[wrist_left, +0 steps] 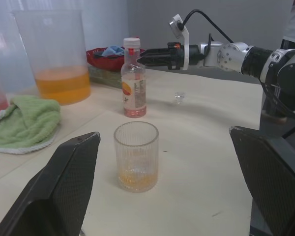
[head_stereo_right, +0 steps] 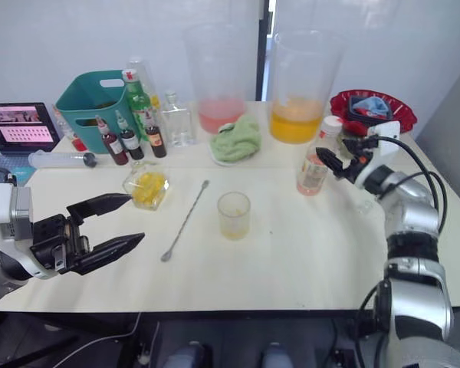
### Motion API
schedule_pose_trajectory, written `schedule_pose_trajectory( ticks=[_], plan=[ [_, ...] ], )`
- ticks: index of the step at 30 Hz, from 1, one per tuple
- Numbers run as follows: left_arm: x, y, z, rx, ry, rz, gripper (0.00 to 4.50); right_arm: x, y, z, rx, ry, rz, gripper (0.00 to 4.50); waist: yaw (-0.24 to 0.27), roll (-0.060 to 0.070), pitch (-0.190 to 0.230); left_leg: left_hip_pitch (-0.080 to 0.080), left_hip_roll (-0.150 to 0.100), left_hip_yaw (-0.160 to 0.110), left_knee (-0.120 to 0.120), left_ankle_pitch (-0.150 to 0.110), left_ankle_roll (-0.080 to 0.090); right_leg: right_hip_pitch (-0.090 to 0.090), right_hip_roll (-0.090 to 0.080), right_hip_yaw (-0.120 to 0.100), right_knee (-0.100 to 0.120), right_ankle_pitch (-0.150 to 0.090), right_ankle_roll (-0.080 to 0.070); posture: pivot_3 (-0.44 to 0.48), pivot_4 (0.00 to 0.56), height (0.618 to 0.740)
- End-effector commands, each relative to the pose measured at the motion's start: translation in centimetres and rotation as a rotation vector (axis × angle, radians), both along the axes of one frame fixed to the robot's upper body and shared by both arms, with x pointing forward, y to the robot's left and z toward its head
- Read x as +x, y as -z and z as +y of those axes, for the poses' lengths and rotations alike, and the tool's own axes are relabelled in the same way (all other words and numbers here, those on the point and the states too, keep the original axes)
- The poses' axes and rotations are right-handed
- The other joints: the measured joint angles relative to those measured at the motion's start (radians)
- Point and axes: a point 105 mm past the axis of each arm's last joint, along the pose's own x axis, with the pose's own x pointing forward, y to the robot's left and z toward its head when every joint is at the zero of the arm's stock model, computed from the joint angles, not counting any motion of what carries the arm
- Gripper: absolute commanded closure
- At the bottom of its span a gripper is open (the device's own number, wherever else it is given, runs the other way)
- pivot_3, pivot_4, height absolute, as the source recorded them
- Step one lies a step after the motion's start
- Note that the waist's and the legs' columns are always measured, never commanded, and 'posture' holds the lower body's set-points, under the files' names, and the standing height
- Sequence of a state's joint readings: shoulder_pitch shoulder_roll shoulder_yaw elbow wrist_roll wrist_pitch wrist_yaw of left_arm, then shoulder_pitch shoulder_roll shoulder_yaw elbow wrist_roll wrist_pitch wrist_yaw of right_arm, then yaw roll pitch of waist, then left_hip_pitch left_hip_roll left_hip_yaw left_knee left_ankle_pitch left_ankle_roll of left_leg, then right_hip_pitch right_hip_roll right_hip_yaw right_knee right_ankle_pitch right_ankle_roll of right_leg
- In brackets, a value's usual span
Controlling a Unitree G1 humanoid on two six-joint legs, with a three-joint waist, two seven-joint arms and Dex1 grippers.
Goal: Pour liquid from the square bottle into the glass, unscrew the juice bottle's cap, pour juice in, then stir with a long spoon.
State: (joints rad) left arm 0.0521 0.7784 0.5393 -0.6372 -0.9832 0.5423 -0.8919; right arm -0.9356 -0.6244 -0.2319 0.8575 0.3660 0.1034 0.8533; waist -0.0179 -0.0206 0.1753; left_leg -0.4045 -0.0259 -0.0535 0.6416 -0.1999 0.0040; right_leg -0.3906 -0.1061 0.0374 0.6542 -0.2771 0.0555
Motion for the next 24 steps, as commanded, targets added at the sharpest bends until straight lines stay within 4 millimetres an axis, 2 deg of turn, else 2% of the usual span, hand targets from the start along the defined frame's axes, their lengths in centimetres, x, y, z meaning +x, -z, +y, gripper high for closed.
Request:
schedule_pose_trajectory(
  ticks=[1, 5, 8, 13, 15, 17, 20, 24],
  plan=[
    [-1.2, -0.7, -0.2, 0.018, -0.008, -0.06, 0.04, 0.6, -1.5, 0.2, -0.018, -0.017, -0.04, 0.0, -0.004, 0.0, 0.0, 0.0, 0.0, 0.001, 0.0, 0.0, 0.0, 0.0, 0.0, 0.001, 0.0, 0.0, 0.0, 0.0, 0.15, 0.74],
    [-1.5, -0.4, -0.3, 0.03, -0.033, -0.062, 0.04, 1.2, -1.8, 0.4, -0.035, -0.008, -0.043, 0.0, -0.004, 0.0, 0.0, 0.0, 0.001, 0.001, 0.0, -0.001, 0.001, -0.001, 0.0, 0.001, 0.0, 0.0, 0.0, 0.0, 0.15, 0.74],
    [-1.5, -0.4, -0.4, 0.023, -0.039, -0.061, 0.0, 1.5, -2.1, 0.4, -0.028, 0.006, -0.054, 0.78, -0.003, 0.0, 0.0, 0.0, 0.001, 0.001, 0.0, -0.001, 0.0, 0.0, 0.0, 0.001, -0.001, 0.0, 0.0, 0.0, 0.15, 0.74],
    [-1.4, -0.3, -0.3, 0.021, -0.049, -0.06, 0.0, 1.7, -2.4, 1.0, -0.017, -0.003, -0.072, 2.46, -0.007, 0.0, 0.0, 0.0, 0.001, 0.001, 0.0, -0.001, 0.0, 0.0, 0.0, 0.001, -0.001, 0.0, 0.0, 0.0, 0.15, 0.74],
    [-1.3, -0.2, -0.2, 0.021, -0.05, -0.058, 0.0, 1.7, -2.4, 1.2, -0.02, -0.01, -0.076, 2.99, -0.01, 0.0, 0.0, 0.0, 0.001, 0.001, 0.0, -0.001, 0.0, 0.0, 0.001, 0.001, -0.001, 0.0, 0.0, 0.0, 0.15, 0.74],
    [-1.1, -0.1, 0.0, 0.022, -0.05, -0.055, 0.0, 1.6, -2.8, 1.3, -0.014, -0.021, -0.094, 3.32, -0.011, 0.001, 0.0, 0.0, 0.001, 0.001, 0.0, -0.001, 0.0, -0.001, 0.001, 0.001, 0.0, 0.0, 0.0, 0.0, 0.15, 0.74],
    [-0.7, -0.1, 0.4, 0.026, -0.049, -0.051, 0.0, 1.1, -3.7, 1.3, -0.011, -0.058, -0.125, 3.4, -0.012, 0.001, 0.001, 0.0, 0.001, 0.001, 0.0, -0.001, 0.0, -0.001, 0.001, 0.001, 0.0, 0.0, 0.0, 0.0, 0.15, 0.74],
    [-0.1, 0.1, 0.8, 0.038, -0.04, -0.04, 0.0, -0.7, -5.2, 2.1, -0.029, -0.214, -0.167, 3.4, -0.016, 0.002, 0.001, -0.001, 0.001, 0.001, -0.001, -0.001, 0.0, -0.002, 0.001, 0.001, 0.0, 0.0, 0.0, 0.0, 0.15, 0.74]
  ],
)
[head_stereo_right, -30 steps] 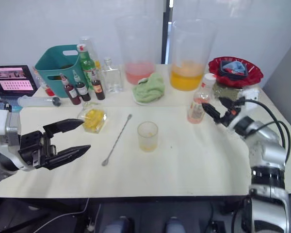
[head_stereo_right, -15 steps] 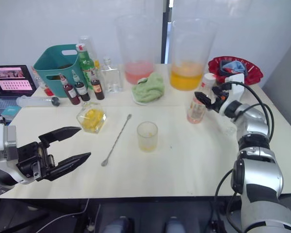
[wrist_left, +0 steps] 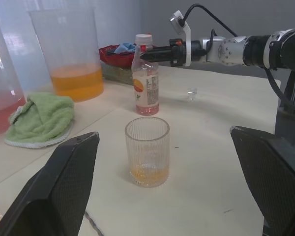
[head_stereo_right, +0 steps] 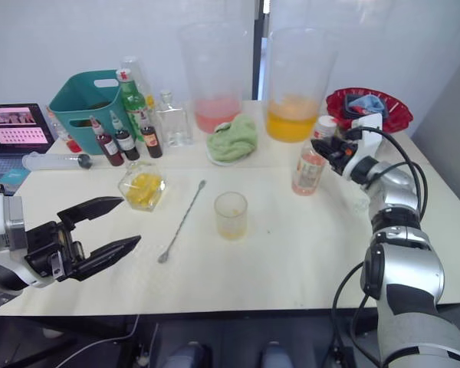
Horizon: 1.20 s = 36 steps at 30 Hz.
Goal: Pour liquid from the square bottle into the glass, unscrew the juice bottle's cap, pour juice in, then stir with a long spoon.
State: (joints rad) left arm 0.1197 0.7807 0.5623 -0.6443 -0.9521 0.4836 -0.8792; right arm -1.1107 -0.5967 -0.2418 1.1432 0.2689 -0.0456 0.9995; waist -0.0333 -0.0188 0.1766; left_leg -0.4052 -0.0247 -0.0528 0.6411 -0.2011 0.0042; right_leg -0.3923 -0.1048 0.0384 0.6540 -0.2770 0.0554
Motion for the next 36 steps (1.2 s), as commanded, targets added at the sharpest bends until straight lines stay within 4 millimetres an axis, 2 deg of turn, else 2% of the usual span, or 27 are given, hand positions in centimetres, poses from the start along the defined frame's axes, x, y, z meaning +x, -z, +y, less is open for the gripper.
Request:
schedule_pose_trajectory(
  ticks=[1, 5, 9, 13, 17, 23, 27, 36],
  plan=[
    [0.3, -0.2, 0.1, 0.022, 0.025, -0.018, 0.0, -2.3, -4.8, 0.3, 0.003, -0.143, -0.151, 3.4, 0.002, 0.0, 0.0, 0.0, 0.0, 0.0, 0.0, 0.0, 0.0, 0.0, 0.0, 0.0, 0.0, 0.0, 0.0, 0.0, 0.15, 0.74],
    [1.5, 0.4, 0.2, 0.04, 0.074, 0.008, 0.0, -6.8, -4.9, 2.3, -0.063, -0.361, -0.13, 3.4, 0.015, 0.001, 0.0, -0.003, 0.0, -0.001, 0.0, -0.001, 0.001, -0.004, 0.0, 0.0, 0.002, 0.0, 0.0, 0.0, 0.15, 0.74],
    [2.4, 1.1, 0.4, 0.071, 0.114, 0.031, 0.0, -10.2, -4.3, 3.8, -0.076, -0.441, -0.09, 3.4, 0.018, 0.001, 0.0, -0.004, 0.0, -0.001, 0.0, -0.001, 0.001, -0.005, 0.0, 0.0, 0.002, 0.0, 0.0, 0.0, 0.15, 0.74],
    [3.6, 1.2, 0.0, 0.087, 0.176, 0.033, 0.0, -14.1, -2.5, 6.4, -0.107, -0.559, -0.021, 3.4, 0.019, 0.001, 0.0, -0.005, 0.0, -0.001, 0.0, -0.001, 0.001, -0.008, 0.0, 0.001, 0.003, 0.0, 0.0, 0.0, 0.15, 0.74],
    [3.9, 1.8, -0.7, 0.125, 0.255, 0.043, 0.0, -16.7, -1.0, 10.1, -0.123, -0.639, -0.029, 3.4, 0.015, 0.0, 0.0, -0.005, 0.001, -0.001, 0.0, -0.001, 0.001, -0.009, 0.0, 0.002, 0.003, 0.0, 0.0, 0.0, 0.15, 0.74],
    [3.7, 2.2, -0.6, 0.168, 0.285, 0.052, 0.0, -17.8, -0.2, 13.6, -0.103, -0.671, -0.074, 3.4, 0.015, 0.0, 0.0, -0.007, 0.001, -0.002, 0.001, -0.001, 0.001, -0.012, 0.001, 0.003, 0.006, 0.0, 0.0, 0.0, 0.15, 0.74],
    [3.4, 2.2, -0.6, 0.161, 0.283, 0.051, 0.0, -17.8, 1.3, 15.3, -0.112, -0.651, -0.083, 3.4, 0.019, -0.001, 0.0, -0.007, 0.001, -0.003, 0.002, -0.001, 0.001, -0.012, 0.001, 0.003, 0.006, 0.0, 0.0, 0.0, 0.15, 0.74],
    [2.7, 2.3, -0.1, 0.158, 0.255, 0.062, 0.0, -17.5, 3.4, 15.7, -0.114, -0.618, -0.05, 3.4, 0.018, -0.002, 0.0, -0.006, 0.002, -0.004, 0.002, -0.001, 0.0, -0.012, 0.001, 0.003, 0.008, 0.0, 0.0, 0.0, 0.15, 0.74]
  ],
)
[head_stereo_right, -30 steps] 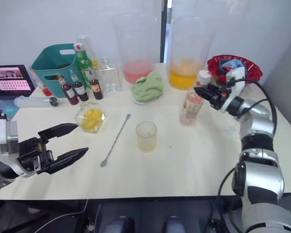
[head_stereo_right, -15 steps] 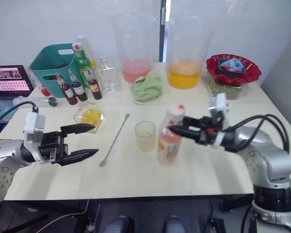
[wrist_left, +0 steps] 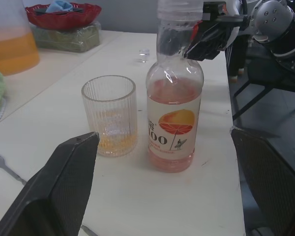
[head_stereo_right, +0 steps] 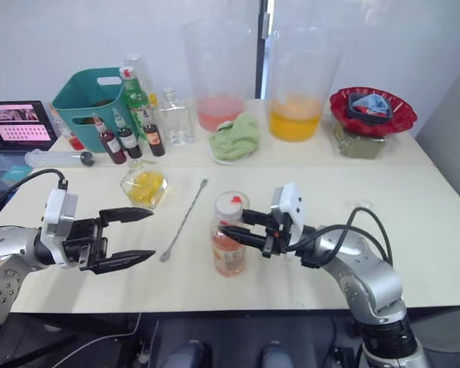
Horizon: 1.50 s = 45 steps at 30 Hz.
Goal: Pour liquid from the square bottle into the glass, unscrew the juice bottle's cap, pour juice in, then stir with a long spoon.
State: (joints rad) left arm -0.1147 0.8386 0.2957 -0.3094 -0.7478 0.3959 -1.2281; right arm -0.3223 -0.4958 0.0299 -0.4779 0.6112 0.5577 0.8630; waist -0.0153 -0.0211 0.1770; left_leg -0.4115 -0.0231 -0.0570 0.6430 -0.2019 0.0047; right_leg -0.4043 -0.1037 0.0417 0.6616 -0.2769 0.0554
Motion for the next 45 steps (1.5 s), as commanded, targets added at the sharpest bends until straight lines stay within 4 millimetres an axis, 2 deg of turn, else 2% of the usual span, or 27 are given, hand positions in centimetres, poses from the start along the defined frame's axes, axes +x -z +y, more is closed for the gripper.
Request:
schedule_pose_trajectory(
  ticks=[1, 3, 9, 10, 14, 22, 29, 34, 37, 44, 45],
  plan=[
    [-0.5, -1.0, 0.1, 0.01, 0.0, -0.04, 0.0, -0.4, -0.6, 0.1, 0.017, -0.005, -0.046, 3.4, 0.0, 0.0, 0.0, 0.0, 0.0, 0.0, 0.0, 0.0, 0.0, 0.0, 0.0, 0.0, 0.0, 0.0, 0.0, 0.0, 0.15, 0.74],
    [-0.6, -1.0, 0.2, 0.009, -0.002, -0.038, 0.0, -0.5, -0.6, 0.2, 0.023, -0.022, -0.029, 2.39, 0.0, -0.001, 0.0, 0.0, 0.0, 0.0, 0.0, 0.0, 0.0, 0.0, 0.0, 0.0, 0.0, 0.0, 0.0, 0.0, 0.15, 0.74],
    [-0.7, -1.0, 0.3, 0.008, -0.014, -0.035, 0.0, -1.2, -1.6, -1.0, 0.007, -0.116, -0.029, 0.27, 0.001, -0.001, 0.0, 0.001, 0.0, 0.0, 0.0, 0.0, 0.0, 0.001, 0.0, 0.0, 0.0, 0.0, 0.0, 0.0, 0.15, 0.74],
    [-0.7, -1.0, 0.3, 0.008, -0.017, -0.035, 0.0, -1.2, -1.7, -1.1, -0.002, -0.134, -0.029, 0.03, 0.001, -0.001, 0.0, 0.001, 0.0, 0.0, 0.0, 0.0, 0.0, 0.001, 0.0, 0.0, 0.0, 0.0, 0.0, 0.0, 0.15, 0.74],
    [-0.6, -1.1, 0.2, -0.001, -0.029, -0.038, 0.0, -1.2, -1.5, -1.8, -0.102, -0.275, -0.04, 0.03, 0.0, -0.001, 0.0, 0.001, 0.001, 0.001, 0.0, 0.0, 0.0, 0.002, 0.001, 0.0, -0.001, 0.0, 0.0, 0.0, 0.15, 0.74],
    [-1.5, -1.4, 0.1, -0.005, -0.047, -0.04, 0.0, 1.5, -2.2, -1.2, -0.204, -0.565, -0.073, 0.03, -0.007, -0.001, 0.0, 0.001, 0.005, 0.003, 0.0, 0.0, 0.0, 0.001, 0.006, 0.0, -0.003, 0.002, -0.003, 0.0, 0.15, 0.74],
    [-2.4, -1.5, 0.2, 0.003, -0.08, -0.04, 0.0, 3.3, -2.4, 0.4, -0.227, -0.637, -0.103, 0.03, -0.003, -0.001, 0.0, 0.001, 0.005, 0.001, 0.0, -0.001, -0.001, 0.0, 0.006, 0.0, -0.002, 0.002, -0.003, 0.0, 0.15, 0.74],
    [-3.0, -1.5, 0.1, 0.008, -0.107, -0.042, 0.0, 3.0, -2.4, 1.6, -0.22, -0.707, -0.109, 0.03, -0.001, -0.001, 0.0, 0.001, 0.005, -0.001, 0.0, -0.002, -0.003, 0.0, 0.005, 0.0, -0.002, 0.002, -0.004, 0.0, 0.15, 0.74],
    [-3.2, -1.5, 0.1, 0.01, -0.114, -0.042, 0.0, 2.7, -2.2, 1.7, -0.225, -0.735, -0.097, 0.75, -0.001, -0.001, 0.0, 0.001, 0.005, -0.001, 0.0, -0.002, -0.004, -0.001, 0.005, 0.0, -0.001, 0.002, -0.004, 0.0, 0.15, 0.74],
    [-2.9, -1.5, -0.3, 0.0, -0.112, -0.055, 0.0, 1.5, -2.8, 0.7, -0.188, -0.771, -0.052, 3.08, 0.002, -0.001, 0.0, 0.001, 0.005, -0.001, 0.0, -0.002, -0.004, -0.001, 0.005, 0.0, -0.001, 0.002, -0.004, 0.0, 0.15, 0.74],
    [-2.8, -1.5, -0.4, -0.003, -0.104, -0.054, 0.0, 1.1, -3.1, 0.5, -0.179, -0.775, -0.046, 3.16, 0.002, -0.001, 0.0, 0.001, 0.005, -0.001, 0.0, -0.002, -0.004, -0.001, 0.005, 0.0, -0.001, 0.002, -0.004, 0.0, 0.15, 0.74]
  ],
)
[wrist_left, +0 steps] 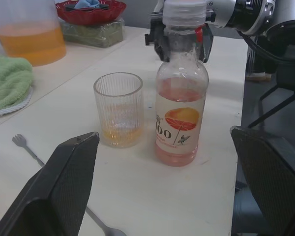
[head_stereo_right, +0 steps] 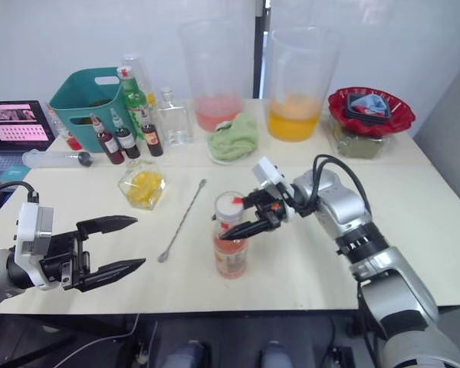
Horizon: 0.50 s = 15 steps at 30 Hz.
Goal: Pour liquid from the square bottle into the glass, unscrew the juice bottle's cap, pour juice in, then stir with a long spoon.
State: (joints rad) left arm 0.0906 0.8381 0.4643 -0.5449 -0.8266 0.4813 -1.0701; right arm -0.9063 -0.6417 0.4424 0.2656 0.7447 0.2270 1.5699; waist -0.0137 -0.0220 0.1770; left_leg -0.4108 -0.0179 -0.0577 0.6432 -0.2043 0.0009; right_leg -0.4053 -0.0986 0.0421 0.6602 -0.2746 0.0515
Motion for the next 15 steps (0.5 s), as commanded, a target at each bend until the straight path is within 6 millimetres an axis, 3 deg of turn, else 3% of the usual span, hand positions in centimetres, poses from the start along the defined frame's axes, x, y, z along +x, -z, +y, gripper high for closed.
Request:
schedule_pose_trajectory(
  ticks=[1, 5, 15],
  plan=[
    [0.0, -0.8, -0.7, -0.003, 0.036, -0.049, 0.0, -1.8, -2.1, -0.6, 0.067, -0.08, -0.006, 3.16, -0.001, 0.0, 0.0, 0.0, 0.0, 0.0, 0.0, 0.0, 0.0, 0.0, 0.0, 0.0, 0.0, 0.0, 0.0, 0.0, 0.15, 0.74],
    [0.4, -0.6, -1.3, -0.011, 0.07, -0.045, 0.0, -2.2, -2.8, -0.8, 0.105, -0.006, -0.029, 3.16, 0.0, 0.0, 0.0, 0.0, 0.0, 0.0, 0.0, 0.0, 0.0, 0.0, 0.001, 0.0, 0.0, 0.0, 0.0, 0.0, 0.15, 0.74],
    [2.6, 0.1, -2.6, -0.035, 0.208, -0.018, 0.0, -4.0, -2.0, -1.2, 0.153, 0.505, -0.083, 3.16, 0.006, 0.0, 0.0, -0.002, -0.001, 0.001, 0.001, 0.0, 0.0, 0.0, 0.001, 0.0, 0.0, 0.0, 0.0, 0.0, 0.15, 0.74]
  ],
)
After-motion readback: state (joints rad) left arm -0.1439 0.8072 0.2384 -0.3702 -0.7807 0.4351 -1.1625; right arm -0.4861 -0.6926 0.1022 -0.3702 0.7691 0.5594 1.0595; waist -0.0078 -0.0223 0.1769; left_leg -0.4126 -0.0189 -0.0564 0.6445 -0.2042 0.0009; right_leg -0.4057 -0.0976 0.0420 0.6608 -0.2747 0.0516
